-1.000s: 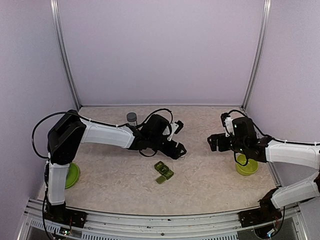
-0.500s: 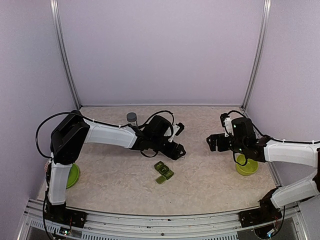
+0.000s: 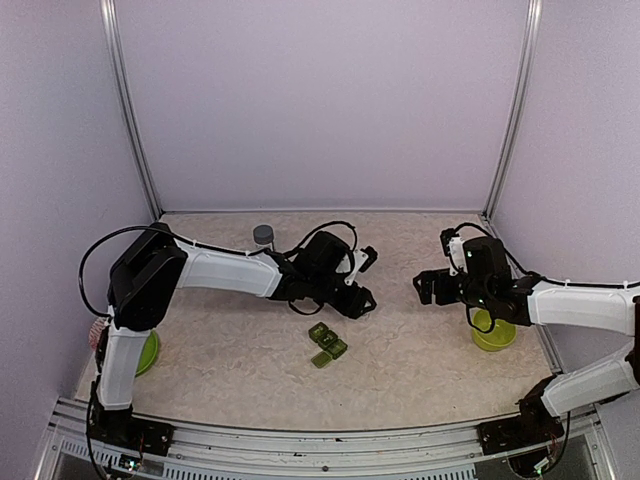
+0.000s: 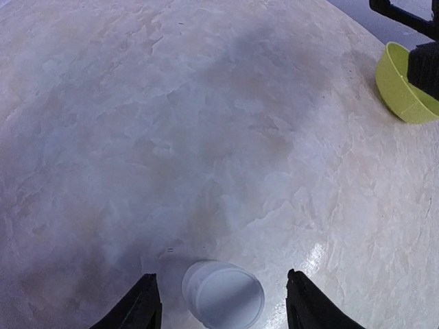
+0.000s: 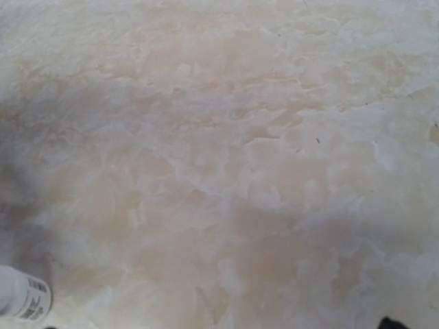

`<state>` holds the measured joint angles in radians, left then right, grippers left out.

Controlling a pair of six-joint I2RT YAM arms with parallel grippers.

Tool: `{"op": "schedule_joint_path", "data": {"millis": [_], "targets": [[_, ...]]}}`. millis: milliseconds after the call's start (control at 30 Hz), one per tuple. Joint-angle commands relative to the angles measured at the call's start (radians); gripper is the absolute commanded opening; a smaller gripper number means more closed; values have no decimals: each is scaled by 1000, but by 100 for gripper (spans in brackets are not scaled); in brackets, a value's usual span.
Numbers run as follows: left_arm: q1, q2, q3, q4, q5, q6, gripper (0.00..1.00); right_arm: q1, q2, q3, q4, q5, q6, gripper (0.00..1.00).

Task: Sort the pills into containers
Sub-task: Pick up the pill bottle from the center of the board.

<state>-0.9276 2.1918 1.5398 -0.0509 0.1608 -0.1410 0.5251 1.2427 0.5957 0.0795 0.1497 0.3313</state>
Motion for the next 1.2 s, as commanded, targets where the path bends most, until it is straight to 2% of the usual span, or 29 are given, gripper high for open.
{"op": "schedule_joint_path", "data": {"millis": [0,233,433,600,767,1000,1167], "targets": [[-13,24,33,-16,8,20,58,-14,-9,-15,21,-8,6,100],[-14,29,35,-7,10,15,45,-14,-18,-19,20,-8,6,100],[-14,33,36,-9,11,18,28,-14,-19,-19,22,-8,5,100],[-14,28,30,-8,11,17,19,-14,-16,-20,25,-9,2,100],[-1,-17,-19,38,61,10,13,-16,-18,-26,40,-28,-6,100],[42,-110,-121,139,206,-24,11,-16,-23,-37,77,-77,-22,100],[66,-165,-203,237,288,-63,10,-16,-94,-90,173,-207,-44,100]]}}
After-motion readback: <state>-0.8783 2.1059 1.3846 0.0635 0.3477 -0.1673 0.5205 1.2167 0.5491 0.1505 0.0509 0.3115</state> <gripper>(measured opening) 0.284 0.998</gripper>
